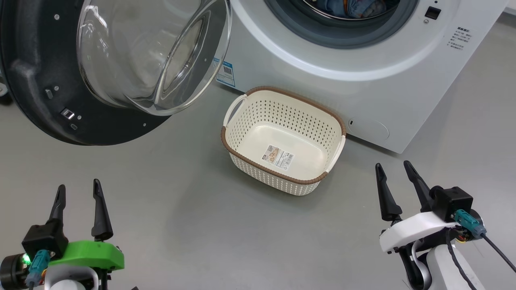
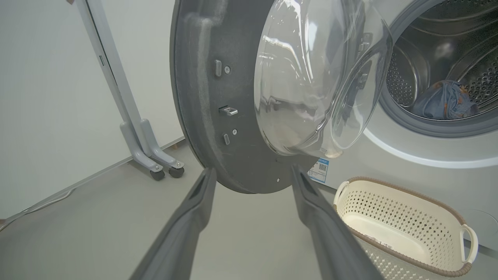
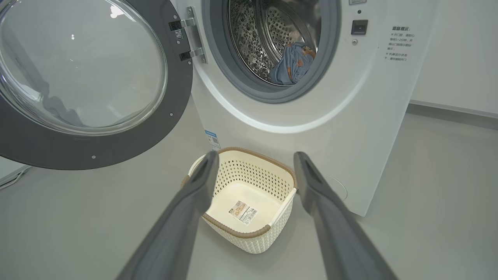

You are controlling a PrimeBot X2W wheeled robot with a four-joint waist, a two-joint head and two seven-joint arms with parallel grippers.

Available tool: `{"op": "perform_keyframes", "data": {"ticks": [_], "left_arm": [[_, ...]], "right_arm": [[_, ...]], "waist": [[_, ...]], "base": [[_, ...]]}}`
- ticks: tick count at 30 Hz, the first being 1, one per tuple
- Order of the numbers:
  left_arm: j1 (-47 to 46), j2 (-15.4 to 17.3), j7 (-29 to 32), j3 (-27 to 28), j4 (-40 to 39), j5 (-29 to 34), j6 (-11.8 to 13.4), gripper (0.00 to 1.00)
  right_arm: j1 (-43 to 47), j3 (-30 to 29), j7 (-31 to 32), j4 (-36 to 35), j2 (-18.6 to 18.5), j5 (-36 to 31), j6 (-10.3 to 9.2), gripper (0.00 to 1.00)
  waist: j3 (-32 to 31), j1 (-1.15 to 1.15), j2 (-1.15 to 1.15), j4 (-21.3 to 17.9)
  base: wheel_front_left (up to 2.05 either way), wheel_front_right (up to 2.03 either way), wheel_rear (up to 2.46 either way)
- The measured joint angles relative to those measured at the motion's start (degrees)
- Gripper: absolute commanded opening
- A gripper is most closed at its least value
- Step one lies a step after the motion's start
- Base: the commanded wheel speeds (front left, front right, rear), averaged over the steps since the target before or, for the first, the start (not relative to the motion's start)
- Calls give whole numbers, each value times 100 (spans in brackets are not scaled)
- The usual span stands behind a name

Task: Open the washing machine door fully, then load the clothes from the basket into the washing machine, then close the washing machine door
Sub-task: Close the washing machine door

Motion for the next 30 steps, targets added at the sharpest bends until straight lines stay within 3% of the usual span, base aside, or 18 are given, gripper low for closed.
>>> {"op": "perform_keyframes", "data": {"ticks": [28,29,30], "left_arm": [[48,0,0,-18,-120,-59,48,100],[48,0,0,-18,-126,-103,48,82],[48,0,0,-18,-125,-182,47,1]], "right_arm": [[-102,25,0,93,-57,10,0,100],[-102,24,0,93,-57,10,0,100],[-102,24,0,93,-57,10,0,100]], "waist": [[-19,0,0,-24],[-20,0,0,-25],[-20,0,0,-25]], "base": [[0,0,0],[0,0,0],[0,0,0]]}}
